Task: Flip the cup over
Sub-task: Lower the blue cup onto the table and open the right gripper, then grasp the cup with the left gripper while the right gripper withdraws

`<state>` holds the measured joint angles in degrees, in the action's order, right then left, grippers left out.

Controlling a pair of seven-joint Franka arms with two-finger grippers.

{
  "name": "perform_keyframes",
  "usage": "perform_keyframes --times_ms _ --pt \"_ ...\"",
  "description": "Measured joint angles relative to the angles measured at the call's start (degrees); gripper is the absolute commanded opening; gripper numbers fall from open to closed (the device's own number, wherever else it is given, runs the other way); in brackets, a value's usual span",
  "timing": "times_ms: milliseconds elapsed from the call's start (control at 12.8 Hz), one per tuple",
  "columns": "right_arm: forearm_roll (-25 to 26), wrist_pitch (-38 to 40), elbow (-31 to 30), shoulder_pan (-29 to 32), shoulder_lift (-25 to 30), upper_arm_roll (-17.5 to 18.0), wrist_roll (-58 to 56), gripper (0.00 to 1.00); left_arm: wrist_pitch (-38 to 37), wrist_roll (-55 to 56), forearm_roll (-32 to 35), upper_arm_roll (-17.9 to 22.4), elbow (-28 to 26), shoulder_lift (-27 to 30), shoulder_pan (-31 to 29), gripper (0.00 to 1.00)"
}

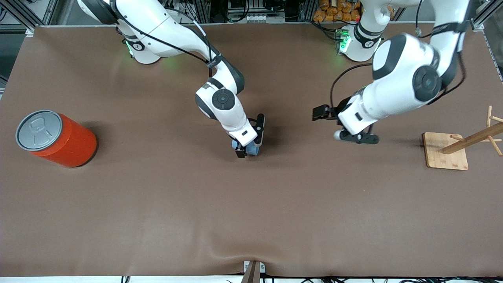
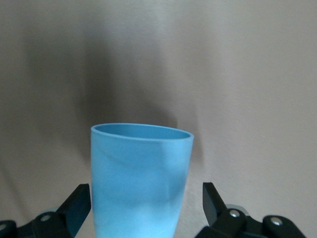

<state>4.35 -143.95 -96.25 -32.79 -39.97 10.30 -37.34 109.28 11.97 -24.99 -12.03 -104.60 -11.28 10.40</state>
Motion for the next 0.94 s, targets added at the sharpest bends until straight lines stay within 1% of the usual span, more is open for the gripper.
perform_keyframes --times_ms 78,156,235,391,469,547,626,782,939 --pt "-3.15 3.75 1.32 0.95 0.52 -0.08 0.14 1.00 0.78 0.00 -3.88 0.01 -0.47 -1.79 -0.06 1.00" --pt "-6.98 8.83 3.17 1.95 1.45 -0.29 0.85 1.00 1.21 -0.01 -6.42 0.04 -0.52 -3.44 -0.17 1.00" --pt "-9.42 14.57 5.34 3.05 2.72 -0.76 3.30 1.00 1.39 -0.01 -8.02 0.07 -0.49 -4.58 -0.26 1.00" --pt "-10.16 24.44 9.30 5.64 5.03 -1.64 12.79 1.00 1.39 -0.14 -12.23 0.07 -0.50 -5.88 -0.35 1.00" --pt "-10.17 27.58 10.76 6.80 5.64 -2.29 17.75 1.00 1.39 -0.42 -14.67 0.06 -0.51 -6.38 -0.31 1.00" --pt "-10.17 29.01 11.65 7.51 5.86 -3.64 21.92 1.00 1.52 -0.60 -16.91 0.03 -0.51 -6.90 -0.18 1.00" --pt "-10.16 29.22 11.88 7.77 5.87 -5.88 24.54 1.00 2.24 -0.73 -19.17 0.01 -0.49 -7.56 0.04 1.00" --pt "-10.17 29.16 11.86 7.99 5.75 -12.14 25.90 1.00 5.95 -4.96 -24.85 -0.13 0.40 -10.32 0.27 1.00" --pt "-10.38 28.20 11.85 8.54 5.59 -17.94 26.14 1.00 7.87 -12.92 -32.16 -0.10 5.17 -17.04 0.26 1.00"
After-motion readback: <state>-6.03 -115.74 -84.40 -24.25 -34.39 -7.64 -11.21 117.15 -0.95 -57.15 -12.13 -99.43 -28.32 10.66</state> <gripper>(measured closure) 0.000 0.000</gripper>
